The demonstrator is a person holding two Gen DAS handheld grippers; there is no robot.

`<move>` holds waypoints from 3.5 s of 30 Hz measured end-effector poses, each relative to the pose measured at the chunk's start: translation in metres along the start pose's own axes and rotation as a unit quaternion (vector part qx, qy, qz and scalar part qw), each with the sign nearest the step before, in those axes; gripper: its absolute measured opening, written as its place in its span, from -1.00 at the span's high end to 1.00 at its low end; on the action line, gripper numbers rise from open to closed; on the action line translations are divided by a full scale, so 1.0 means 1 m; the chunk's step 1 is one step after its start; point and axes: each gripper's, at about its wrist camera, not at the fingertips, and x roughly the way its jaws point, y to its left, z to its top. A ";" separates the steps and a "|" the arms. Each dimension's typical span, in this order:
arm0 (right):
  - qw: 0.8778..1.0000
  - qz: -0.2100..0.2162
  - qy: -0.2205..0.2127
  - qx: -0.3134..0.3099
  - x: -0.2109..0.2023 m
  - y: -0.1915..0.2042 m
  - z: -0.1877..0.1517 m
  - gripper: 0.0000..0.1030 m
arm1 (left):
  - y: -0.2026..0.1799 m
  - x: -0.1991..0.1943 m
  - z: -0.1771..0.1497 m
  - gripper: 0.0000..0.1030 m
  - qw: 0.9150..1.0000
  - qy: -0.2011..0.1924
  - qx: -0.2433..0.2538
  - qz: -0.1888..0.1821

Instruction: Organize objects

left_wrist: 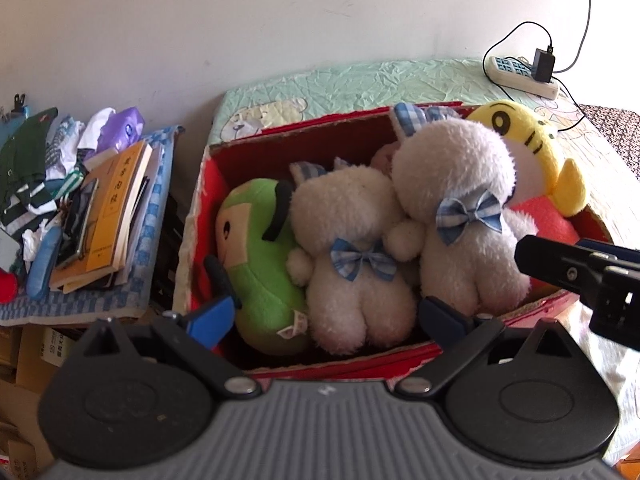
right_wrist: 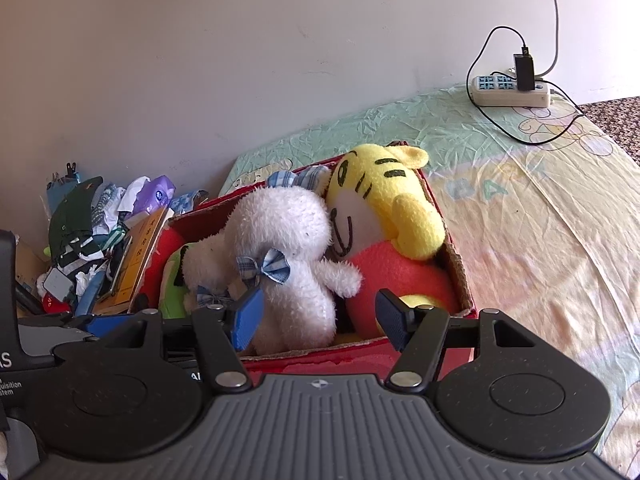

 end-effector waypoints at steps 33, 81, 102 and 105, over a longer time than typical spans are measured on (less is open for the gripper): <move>0.989 -0.139 0.032 -0.036 -0.071 -0.154 0.007 -0.35 | -0.189 -0.018 -0.016 -0.94 0.998 0.059 0.015 -0.025; 0.989 -0.110 0.018 -0.095 -0.054 -0.018 0.020 -0.57 | -0.055 -0.043 -0.006 -0.95 0.999 0.014 -0.027 0.034; 0.987 -0.099 0.014 -0.126 -0.031 0.028 0.027 -0.59 | 0.001 -0.041 0.004 -0.99 0.996 0.001 -0.057 0.064; 0.987 -0.097 0.014 -0.125 -0.028 0.030 0.031 -0.59 | 0.005 -0.042 0.009 -0.99 0.996 -0.004 -0.062 0.064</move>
